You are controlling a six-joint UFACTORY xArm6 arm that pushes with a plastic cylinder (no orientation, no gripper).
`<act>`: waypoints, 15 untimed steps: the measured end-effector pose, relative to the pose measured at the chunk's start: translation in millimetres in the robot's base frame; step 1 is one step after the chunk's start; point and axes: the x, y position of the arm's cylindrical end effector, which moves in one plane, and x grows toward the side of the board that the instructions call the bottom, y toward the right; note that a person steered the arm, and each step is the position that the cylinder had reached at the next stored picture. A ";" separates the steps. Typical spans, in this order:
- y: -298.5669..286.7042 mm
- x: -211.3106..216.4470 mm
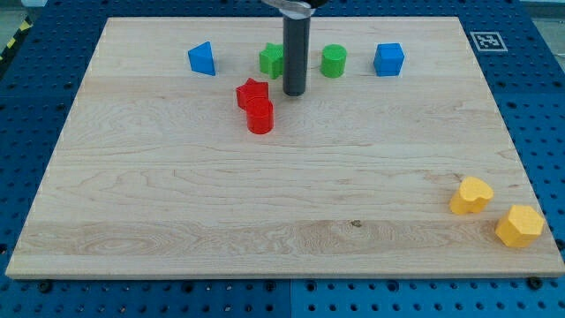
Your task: Slide the red star and red circle towards center of the board
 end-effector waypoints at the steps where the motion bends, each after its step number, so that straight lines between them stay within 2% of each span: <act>1: -0.1 0.0; 6: -46.8 -8.6; 9: -51.2 -5.7; 13: -42.7 56.6; 15: -41.6 58.5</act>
